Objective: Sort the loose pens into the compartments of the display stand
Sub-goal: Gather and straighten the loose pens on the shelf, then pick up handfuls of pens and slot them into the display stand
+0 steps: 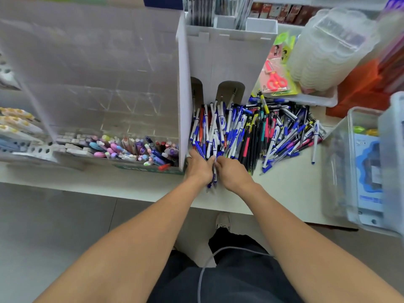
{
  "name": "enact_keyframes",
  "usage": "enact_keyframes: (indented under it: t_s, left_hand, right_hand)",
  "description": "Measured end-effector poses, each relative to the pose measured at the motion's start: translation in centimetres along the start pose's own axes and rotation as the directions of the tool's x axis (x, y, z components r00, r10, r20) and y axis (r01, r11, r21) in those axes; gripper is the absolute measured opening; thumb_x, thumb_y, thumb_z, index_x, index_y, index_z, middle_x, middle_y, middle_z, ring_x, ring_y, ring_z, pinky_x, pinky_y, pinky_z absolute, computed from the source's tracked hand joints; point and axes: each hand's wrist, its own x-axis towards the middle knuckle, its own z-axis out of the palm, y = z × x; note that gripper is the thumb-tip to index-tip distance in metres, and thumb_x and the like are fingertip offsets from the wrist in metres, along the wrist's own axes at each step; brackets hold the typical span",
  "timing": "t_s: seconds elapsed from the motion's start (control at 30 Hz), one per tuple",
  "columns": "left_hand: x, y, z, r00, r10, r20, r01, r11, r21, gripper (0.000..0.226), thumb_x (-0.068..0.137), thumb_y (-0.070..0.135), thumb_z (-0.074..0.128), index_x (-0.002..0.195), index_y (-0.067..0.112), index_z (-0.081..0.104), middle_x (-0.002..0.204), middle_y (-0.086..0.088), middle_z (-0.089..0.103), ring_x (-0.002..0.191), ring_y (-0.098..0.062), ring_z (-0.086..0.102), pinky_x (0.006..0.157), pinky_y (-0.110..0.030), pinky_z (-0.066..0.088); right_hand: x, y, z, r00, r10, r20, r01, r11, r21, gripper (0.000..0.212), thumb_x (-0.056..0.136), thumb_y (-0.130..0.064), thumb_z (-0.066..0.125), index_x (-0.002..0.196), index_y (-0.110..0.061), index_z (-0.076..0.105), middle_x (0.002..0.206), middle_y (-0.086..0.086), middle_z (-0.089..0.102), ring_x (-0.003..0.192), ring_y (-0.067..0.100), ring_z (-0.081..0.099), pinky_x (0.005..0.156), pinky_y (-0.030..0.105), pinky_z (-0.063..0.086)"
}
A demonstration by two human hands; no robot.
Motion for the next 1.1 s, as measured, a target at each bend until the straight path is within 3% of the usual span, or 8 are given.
enact_keyframes:
  t_s: [0.17,0.3,0.5,0.67,0.8,0.9,0.97,1.1]
  left_hand:
    - [0.3,1.5,0.6,0.996,-0.067,-0.058,0.067,0.998,0.01,0.073,0.095,0.048,0.062,0.139,0.008,0.019,0.136,-0.02,0.049,0.117,-0.038,0.054,0.094,-0.041,0.043]
    - [1.6,2.8,0.7,0.985,-0.169,-0.028,0.17,0.982,0.078,0.09,0.091,0.047,0.068,0.147,-0.002,0.018,0.15,-0.022,0.036,0.127,-0.037,0.05,0.098,-0.038,0.044]
    - [3.3,3.6,0.7,0.962,-0.269,-0.05,0.271,0.962,0.02,0.085,0.082,0.04,0.077,0.14,0.001,0.028,0.137,-0.015,0.051,0.114,-0.032,0.059,0.089,-0.038,0.054]
    - [4.8,3.1,1.2,0.968,-0.246,-0.041,0.247,0.969,0.025,0.073,0.066,0.046,0.082,0.122,0.006,0.058,0.112,-0.009,0.067,0.081,-0.021,0.067,0.053,-0.026,0.053]
    - [4.6,3.4,1.4,0.972,-0.219,-0.088,0.232,0.956,0.181,0.08,0.077,0.046,0.078,0.131,-0.005,0.047,0.124,-0.016,0.057,0.068,-0.018,0.059,0.044,-0.027,0.043]
    - [3.7,4.2,0.9,0.969,-0.228,-0.094,0.239,0.961,0.139,0.088,0.077,0.038,0.083,0.137,-0.005,0.034,0.133,-0.017,0.05,0.095,-0.026,0.063,0.071,-0.035,0.057]
    - [3.2,4.7,0.6,0.968,-0.231,-0.095,0.242,0.962,0.13,0.098,0.07,0.032,0.09,0.138,-0.002,0.029,0.136,-0.015,0.05,0.113,-0.031,0.06,0.089,-0.038,0.056]
    - [2.8,5.4,0.4,0.972,-0.199,-0.122,0.214,0.969,0.127,0.098,0.063,0.026,0.096,0.134,0.002,0.033,0.134,-0.015,0.056,0.119,-0.033,0.06,0.09,-0.035,0.053]
  right_hand:
    - [-0.2,1.4,-0.1,0.999,-0.013,-0.032,0.013,1.0,0.009,0.036,0.107,-0.028,0.038,0.073,-0.016,0.046,0.071,0.006,0.056,0.067,0.032,0.054,0.063,0.043,0.046]
    - [-0.7,3.3,-0.3,0.993,-0.006,-0.114,0.014,0.997,0.07,0.04,0.106,-0.024,0.043,0.066,-0.02,0.041,0.062,0.0,0.049,0.059,0.023,0.046,0.057,0.036,0.034]
    - [-0.9,4.7,0.2,0.995,0.04,-0.089,-0.029,0.992,0.126,0.032,0.096,-0.023,0.055,0.068,-0.011,0.052,0.063,0.005,0.056,0.063,0.026,0.054,0.06,0.037,0.044]
    - [-0.7,4.4,0.9,0.995,0.091,-0.041,-0.083,0.98,0.182,0.028,0.083,-0.025,0.064,0.066,-0.003,0.059,0.061,0.011,0.062,0.061,0.026,0.061,0.059,0.035,0.052]
    - [-0.3,4.2,1.4,0.994,0.092,-0.063,-0.082,0.985,0.153,0.031,0.084,-0.014,0.061,0.057,-0.002,0.049,0.058,0.023,0.057,0.05,0.028,0.049,0.053,0.035,0.047]
    - [-0.3,4.2,1.4,0.993,0.097,-0.074,-0.084,0.983,0.165,0.032,0.083,-0.016,0.059,0.059,0.003,0.051,0.062,0.024,0.062,0.058,0.037,0.062,0.059,0.043,0.055]
    - [-0.5,4.2,1.5,0.993,0.098,-0.071,-0.086,0.985,0.153,0.031,0.084,-0.019,0.061,0.065,0.006,0.057,0.063,0.022,0.064,0.063,0.037,0.065,0.062,0.043,0.058]
    - [-1.0,4.1,2.0,0.992,0.118,-0.046,-0.11,0.982,0.154,0.033,0.083,-0.025,0.068,0.062,0.001,0.063,0.056,0.016,0.064,0.056,0.03,0.064,0.063,0.04,0.059]
